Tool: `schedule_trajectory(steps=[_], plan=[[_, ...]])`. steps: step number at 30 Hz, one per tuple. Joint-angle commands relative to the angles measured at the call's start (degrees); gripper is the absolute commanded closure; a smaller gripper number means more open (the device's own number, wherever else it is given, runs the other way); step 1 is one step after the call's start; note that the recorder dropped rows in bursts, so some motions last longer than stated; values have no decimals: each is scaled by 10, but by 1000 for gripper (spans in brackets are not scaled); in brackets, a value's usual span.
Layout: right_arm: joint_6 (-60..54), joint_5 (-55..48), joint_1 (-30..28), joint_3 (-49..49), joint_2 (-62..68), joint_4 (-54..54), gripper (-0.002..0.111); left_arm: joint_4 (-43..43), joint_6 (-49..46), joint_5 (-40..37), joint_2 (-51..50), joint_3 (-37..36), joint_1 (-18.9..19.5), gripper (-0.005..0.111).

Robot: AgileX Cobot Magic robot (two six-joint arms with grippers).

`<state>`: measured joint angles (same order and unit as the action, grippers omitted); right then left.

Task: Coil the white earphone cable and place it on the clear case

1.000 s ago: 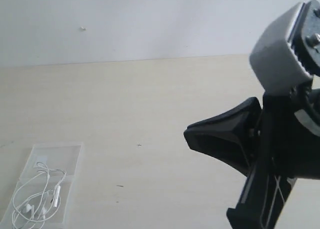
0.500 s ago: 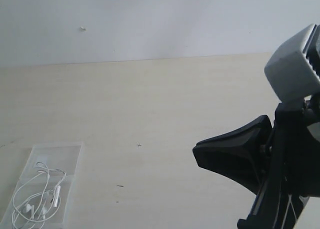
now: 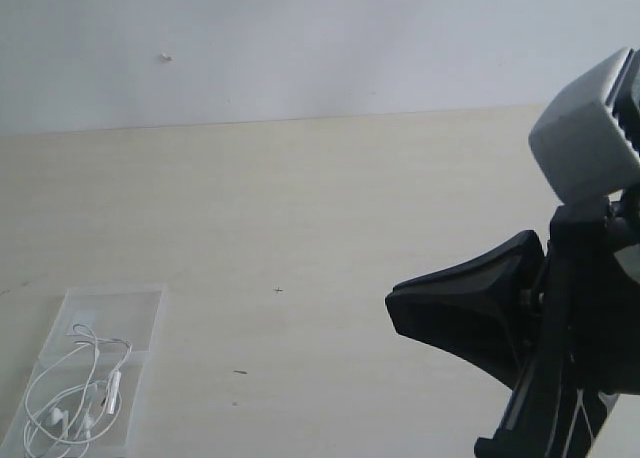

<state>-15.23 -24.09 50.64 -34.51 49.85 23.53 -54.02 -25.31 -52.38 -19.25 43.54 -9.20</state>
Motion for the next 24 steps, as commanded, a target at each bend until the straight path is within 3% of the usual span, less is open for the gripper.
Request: schedule_trajectory(steps=[1, 14, 20, 24], plan=[[2, 2, 0, 3, -5, 1, 108, -5, -20, 14, 2, -3, 1, 107], [2, 2, 0, 3, -5, 1, 108, 23, -40, 243, 27, -60, 1, 107], [2, 2, 0, 3, -5, 1, 108, 38, -141, 309, 94, -119, 1, 107], [2, 2, 0, 3, -5, 1, 108, 69, -155, 341, 152, -154, 1, 107]])
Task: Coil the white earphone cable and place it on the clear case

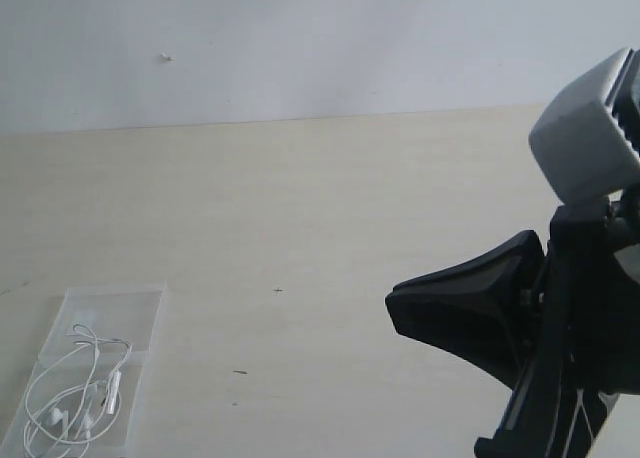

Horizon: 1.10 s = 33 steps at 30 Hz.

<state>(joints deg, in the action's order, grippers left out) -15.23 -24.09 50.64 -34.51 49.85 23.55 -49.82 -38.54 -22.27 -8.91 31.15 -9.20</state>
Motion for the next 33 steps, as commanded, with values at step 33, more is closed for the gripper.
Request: schedule_trajectory(steps=[33], plan=[[2, 2, 0, 3, -5, 1, 108, -59, -28, 245, 89, -292, 1, 107]])
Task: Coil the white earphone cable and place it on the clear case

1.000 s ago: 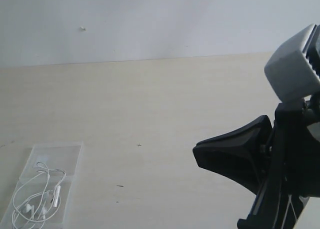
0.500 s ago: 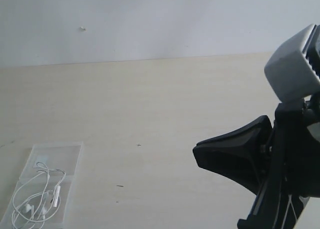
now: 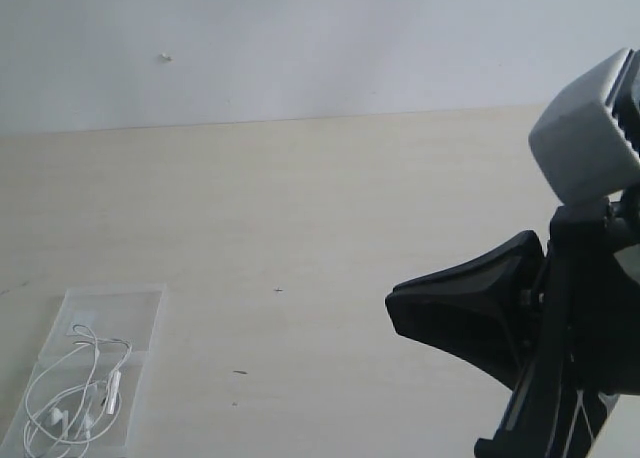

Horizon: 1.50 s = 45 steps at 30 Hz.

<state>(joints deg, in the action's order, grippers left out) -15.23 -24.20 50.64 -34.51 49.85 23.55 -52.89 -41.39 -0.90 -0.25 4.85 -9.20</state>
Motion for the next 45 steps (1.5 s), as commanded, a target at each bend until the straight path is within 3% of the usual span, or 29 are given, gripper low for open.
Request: schedule_trajectory(steps=[1, 9, 17, 22, 26, 29, 45], plan=[[2, 3, 0, 3, -5, 1, 108, -31, 1, 33, 2, -34, 1, 107], [2, 3, 0, 3, -5, 1, 108, -1, 12, 37, 2, -40, 1, 107], [2, 3, 0, 3, -5, 1, 108, 311, 304, 3, 2, -48, 1, 107], [2, 3, 0, 3, -5, 1, 108, 400, 393, -61, 2, -48, 1, 107], [2, 3, 0, 3, -5, 1, 108, 421, 420, -162, 2, -48, 1, 107], [2, 3, 0, 3, -5, 1, 108, 421, 420, -193, 2, -48, 1, 107], [2, 3, 0, 3, -5, -1, 108, 422, 414, -202, 2, -48, 14, 107]])
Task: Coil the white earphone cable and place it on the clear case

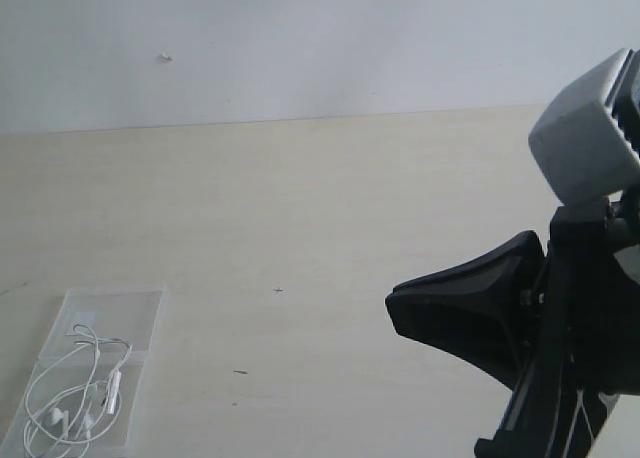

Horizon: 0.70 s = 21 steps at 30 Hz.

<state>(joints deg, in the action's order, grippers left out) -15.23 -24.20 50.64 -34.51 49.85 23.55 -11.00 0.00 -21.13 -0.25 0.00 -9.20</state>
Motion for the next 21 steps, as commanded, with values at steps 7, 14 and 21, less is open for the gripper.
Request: schedule_trajectory(steps=[7, 14, 21], plan=[[2, 3, 0, 3, -5, -1, 108, -1, 4, 0, 2, 0, 54, 107], [2, 3, 0, 3, -5, 1, 108, 3, -15, 0, 2, 0, 54, 107], [2, 3, 0, 3, -5, 1, 108, 7, -40, 1, 2, 0, 64, 107]])
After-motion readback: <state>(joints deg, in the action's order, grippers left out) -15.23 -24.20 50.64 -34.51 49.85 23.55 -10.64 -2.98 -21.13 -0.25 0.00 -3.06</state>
